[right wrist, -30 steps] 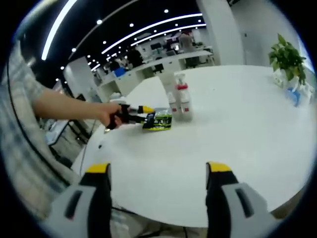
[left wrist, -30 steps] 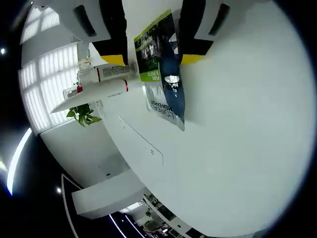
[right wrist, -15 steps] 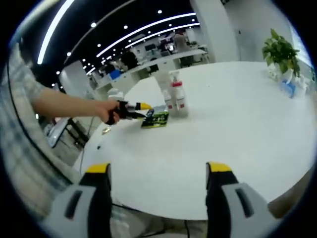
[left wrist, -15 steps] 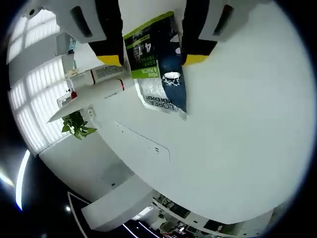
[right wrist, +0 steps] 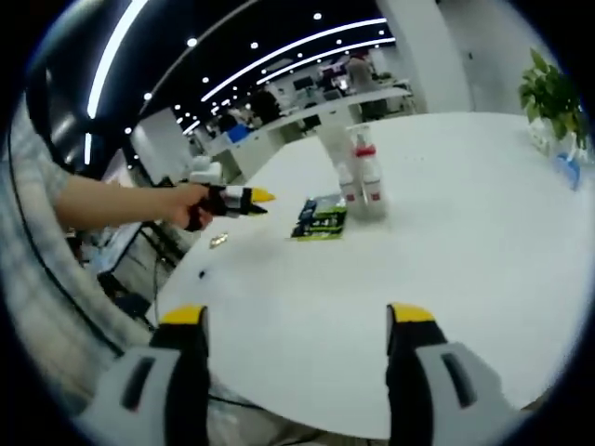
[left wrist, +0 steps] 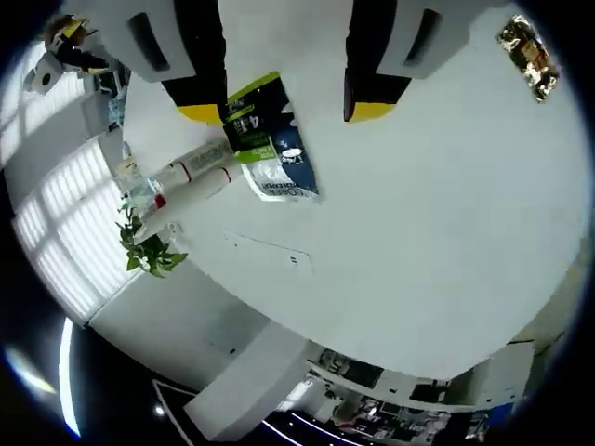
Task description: Arrange the skincare products in the storage area until every visible bottle or jar stands upright without overlapping.
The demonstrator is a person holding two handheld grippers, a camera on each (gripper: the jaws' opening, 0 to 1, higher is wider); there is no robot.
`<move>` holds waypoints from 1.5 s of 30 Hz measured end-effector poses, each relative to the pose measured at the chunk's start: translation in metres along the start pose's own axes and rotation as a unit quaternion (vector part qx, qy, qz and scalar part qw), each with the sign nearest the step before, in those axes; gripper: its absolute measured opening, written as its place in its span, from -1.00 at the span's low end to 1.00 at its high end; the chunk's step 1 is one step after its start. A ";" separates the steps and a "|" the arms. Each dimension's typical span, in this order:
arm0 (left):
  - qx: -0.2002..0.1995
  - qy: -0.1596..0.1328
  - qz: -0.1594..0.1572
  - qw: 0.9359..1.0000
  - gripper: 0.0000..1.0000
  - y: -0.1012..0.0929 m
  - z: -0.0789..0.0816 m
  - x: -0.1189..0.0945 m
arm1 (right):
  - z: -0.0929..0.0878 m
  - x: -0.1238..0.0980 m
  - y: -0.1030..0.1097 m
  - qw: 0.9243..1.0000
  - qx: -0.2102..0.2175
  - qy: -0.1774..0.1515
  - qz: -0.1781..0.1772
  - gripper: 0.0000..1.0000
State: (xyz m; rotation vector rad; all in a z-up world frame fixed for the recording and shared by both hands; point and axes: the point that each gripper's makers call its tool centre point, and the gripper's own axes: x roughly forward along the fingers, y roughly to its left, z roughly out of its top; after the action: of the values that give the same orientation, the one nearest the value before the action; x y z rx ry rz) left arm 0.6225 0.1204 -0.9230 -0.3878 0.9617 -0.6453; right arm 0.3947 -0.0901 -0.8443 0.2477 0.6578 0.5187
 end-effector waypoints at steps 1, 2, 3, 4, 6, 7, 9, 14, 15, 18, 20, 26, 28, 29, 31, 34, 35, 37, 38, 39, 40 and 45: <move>0.018 0.007 0.011 1.000 0.09 0.001 -0.007 -0.015 | 0.003 0.006 0.004 1.000 -0.004 0.001 0.009 0.52; 0.030 0.009 0.019 0.999 0.10 0.007 -0.010 -0.024 | 0.004 0.010 0.007 1.000 -0.005 0.001 0.015 0.52; 0.044 0.013 0.026 0.999 0.11 0.012 -0.015 -0.033 | 0.006 0.014 0.011 1.000 -0.007 0.001 0.020 0.52; 0.059 0.022 0.038 0.997 0.11 0.007 -0.025 -0.049 | 0.008 0.018 0.013 1.000 -0.008 0.001 0.026 0.52; 0.081 0.043 0.055 0.994 0.13 0.011 -0.039 -0.070 | 0.010 0.026 0.021 0.999 -0.017 0.006 0.041 0.52; 0.091 0.053 0.064 0.992 0.16 0.016 -0.046 -0.077 | 0.010 0.029 0.023 0.999 -0.021 0.008 0.045 0.52; 0.116 0.071 0.091 0.987 0.23 0.028 -0.061 -0.092 | 0.012 0.035 0.027 0.998 -0.028 0.013 0.055 0.51; 0.152 0.127 0.123 0.972 0.28 0.042 -0.102 -0.119 | 0.016 0.046 0.034 0.996 -0.035 0.020 0.077 0.51; 0.164 0.143 0.134 0.967 0.27 0.047 -0.111 -0.124 | 0.017 0.049 0.037 0.996 -0.039 0.021 0.082 0.51; 0.178 0.167 0.151 0.958 0.27 0.057 -0.128 -0.131 | 0.018 0.053 0.041 0.994 -0.046 0.026 0.092 0.51; 0.178 0.174 0.155 0.956 0.26 0.061 -0.137 -0.131 | 0.019 0.056 0.042 0.994 -0.050 0.028 0.097 0.51; 0.185 0.178 0.183 0.949 0.22 0.080 -0.153 -0.128 | 0.024 0.055 0.038 0.993 -0.054 0.027 0.097 0.51; 0.190 0.186 0.194 0.944 0.21 0.087 -0.157 -0.127 | 0.025 0.053 0.033 0.994 -0.054 0.026 0.092 0.51; 0.193 0.190 0.197 0.942 0.19 0.088 -0.160 -0.127 | 0.025 0.052 0.032 0.994 -0.053 0.025 0.090 0.51; 0.208 0.196 0.209 0.935 0.15 0.093 -0.162 -0.128 | 0.025 0.051 0.028 0.995 -0.050 0.023 0.087 0.51; 0.209 0.188 0.207 0.937 0.09 0.095 -0.158 -0.127 | 0.021 0.049 0.025 0.995 -0.047 0.025 0.083 0.50; 0.207 0.184 0.209 0.938 0.09 0.095 -0.157 -0.126 | 0.020 0.049 0.024 0.995 -0.046 0.028 0.082 0.49; 0.204 0.173 0.210 0.940 0.04 0.095 -0.157 -0.125 | 0.019 0.049 0.024 0.995 -0.046 0.029 0.081 0.49; 0.207 0.171 0.208 0.941 -0.02 0.092 -0.159 -0.125 | 0.019 0.049 0.023 0.995 -0.047 0.029 0.080 0.49; 0.211 0.169 0.204 0.941 -0.09 0.090 -0.159 -0.124 | 0.020 0.049 0.022 0.995 -0.047 0.029 0.080 0.49; 0.219 0.169 0.198 0.940 -0.17 0.089 -0.159 -0.122 | 0.021 0.049 0.022 0.995 -0.047 0.027 0.080 0.49; 0.218 0.167 0.196 0.941 -0.19 0.087 -0.159 -0.118 | 0.020 0.050 0.022 0.995 -0.047 0.028 0.082 0.47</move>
State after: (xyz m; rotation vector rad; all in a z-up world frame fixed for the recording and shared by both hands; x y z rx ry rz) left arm 0.4680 0.2597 -0.9817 0.3145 1.1411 -0.5453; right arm 0.4330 -0.0463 -0.8462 0.1997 0.6694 0.7144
